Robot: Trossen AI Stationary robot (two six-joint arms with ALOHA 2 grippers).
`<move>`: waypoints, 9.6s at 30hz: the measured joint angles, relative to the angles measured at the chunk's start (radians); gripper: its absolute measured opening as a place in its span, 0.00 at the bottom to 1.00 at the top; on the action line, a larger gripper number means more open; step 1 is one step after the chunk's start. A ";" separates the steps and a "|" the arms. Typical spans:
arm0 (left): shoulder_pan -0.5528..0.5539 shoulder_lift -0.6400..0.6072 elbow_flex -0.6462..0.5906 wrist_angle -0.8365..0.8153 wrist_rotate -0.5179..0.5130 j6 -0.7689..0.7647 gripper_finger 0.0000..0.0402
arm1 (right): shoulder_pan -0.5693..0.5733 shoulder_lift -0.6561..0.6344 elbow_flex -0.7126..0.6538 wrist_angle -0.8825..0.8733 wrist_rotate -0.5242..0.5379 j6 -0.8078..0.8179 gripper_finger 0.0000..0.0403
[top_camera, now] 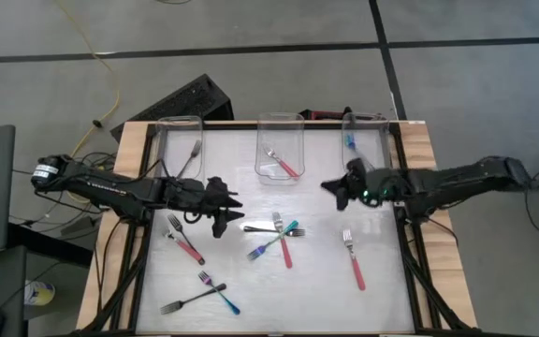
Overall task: Sort silverware by color (type)
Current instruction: Put the top left black fork into the left transparent bin
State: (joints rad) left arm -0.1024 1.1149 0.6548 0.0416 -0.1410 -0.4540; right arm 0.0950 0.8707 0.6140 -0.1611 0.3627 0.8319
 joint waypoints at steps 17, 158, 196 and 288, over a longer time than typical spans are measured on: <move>-0.030 0.000 -0.025 0.001 0.054 0.077 0.38 | 0.444 0.541 0.362 -0.079 -0.001 0.137 0.09; -0.218 0.368 0.106 -1.008 0.123 0.869 0.38 | 0.318 1.064 0.871 -0.305 -0.129 -0.096 0.45; -0.260 0.334 0.085 -0.847 0.081 0.766 0.01 | 0.325 1.064 0.871 -0.493 -0.155 0.022 0.45; 0.729 0.276 0.296 -1.192 -0.700 1.784 0.05 | 0.376 1.006 0.872 -0.582 -0.229 0.088 0.45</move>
State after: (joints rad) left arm 0.6264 1.3912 0.9504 -1.1503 -0.8412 1.3299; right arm 0.4708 1.8763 1.4857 -0.7427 0.1333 0.9199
